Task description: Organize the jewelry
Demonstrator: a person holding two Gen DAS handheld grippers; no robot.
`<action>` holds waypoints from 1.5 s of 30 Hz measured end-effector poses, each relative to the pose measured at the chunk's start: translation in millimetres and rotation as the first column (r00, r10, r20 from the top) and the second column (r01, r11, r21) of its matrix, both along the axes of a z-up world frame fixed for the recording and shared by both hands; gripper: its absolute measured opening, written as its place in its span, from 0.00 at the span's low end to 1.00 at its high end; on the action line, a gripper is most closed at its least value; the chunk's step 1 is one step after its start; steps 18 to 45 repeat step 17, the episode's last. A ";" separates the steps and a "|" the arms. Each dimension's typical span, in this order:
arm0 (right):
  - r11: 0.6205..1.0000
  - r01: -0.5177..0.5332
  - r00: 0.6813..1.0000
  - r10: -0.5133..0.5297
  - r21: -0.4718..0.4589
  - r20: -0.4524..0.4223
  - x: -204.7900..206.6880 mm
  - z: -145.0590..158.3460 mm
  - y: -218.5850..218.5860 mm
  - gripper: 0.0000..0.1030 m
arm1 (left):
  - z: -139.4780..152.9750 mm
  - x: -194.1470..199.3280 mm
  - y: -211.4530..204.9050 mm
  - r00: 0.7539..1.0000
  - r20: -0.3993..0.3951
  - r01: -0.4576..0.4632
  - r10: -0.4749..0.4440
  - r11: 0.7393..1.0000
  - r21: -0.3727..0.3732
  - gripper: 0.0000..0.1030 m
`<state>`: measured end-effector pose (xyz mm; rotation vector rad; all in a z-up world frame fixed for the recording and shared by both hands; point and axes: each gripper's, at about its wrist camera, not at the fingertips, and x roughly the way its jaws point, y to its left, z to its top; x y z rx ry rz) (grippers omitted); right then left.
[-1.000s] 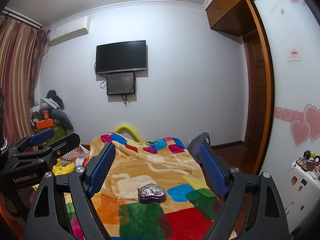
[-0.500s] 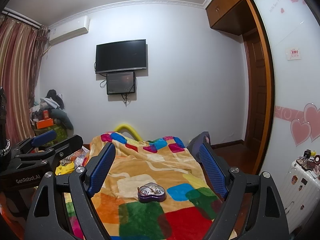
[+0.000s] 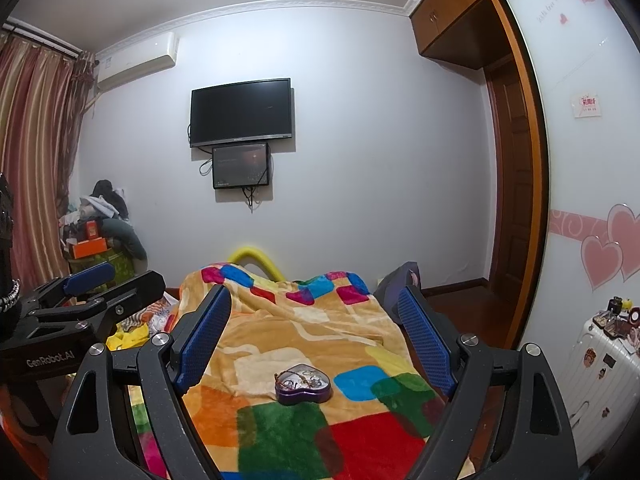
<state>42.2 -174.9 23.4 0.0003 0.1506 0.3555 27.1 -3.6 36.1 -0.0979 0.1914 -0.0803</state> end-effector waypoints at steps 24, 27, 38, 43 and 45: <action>1.000 0.001 1.000 -0.001 -0.003 -0.016 5.1 -2.7 0.2 0.81 | -6.0 7.5 -0.3 1.000 -0.019 0.009 -0.009 1.000 0.001 0.99; 1.000 0.001 1.000 -0.001 -0.003 -0.016 5.1 -2.7 0.2 0.81 | -6.0 7.5 -0.3 1.000 -0.019 0.009 -0.009 1.000 0.001 0.99; 1.000 0.001 1.000 -0.001 -0.003 -0.016 5.1 -2.7 0.2 0.81 | -6.0 7.5 -0.3 1.000 -0.019 0.009 -0.009 1.000 0.001 0.99; 1.000 0.001 1.000 -0.001 -0.003 -0.016 5.1 -2.7 0.2 0.81 | -6.0 7.5 -0.3 1.000 -0.019 0.009 -0.009 1.000 0.001 0.99; 1.000 0.001 1.000 -0.001 -0.003 -0.016 5.1 -2.7 0.2 0.81 | -6.0 7.5 -0.3 1.000 -0.019 0.009 -0.009 1.000 0.001 0.99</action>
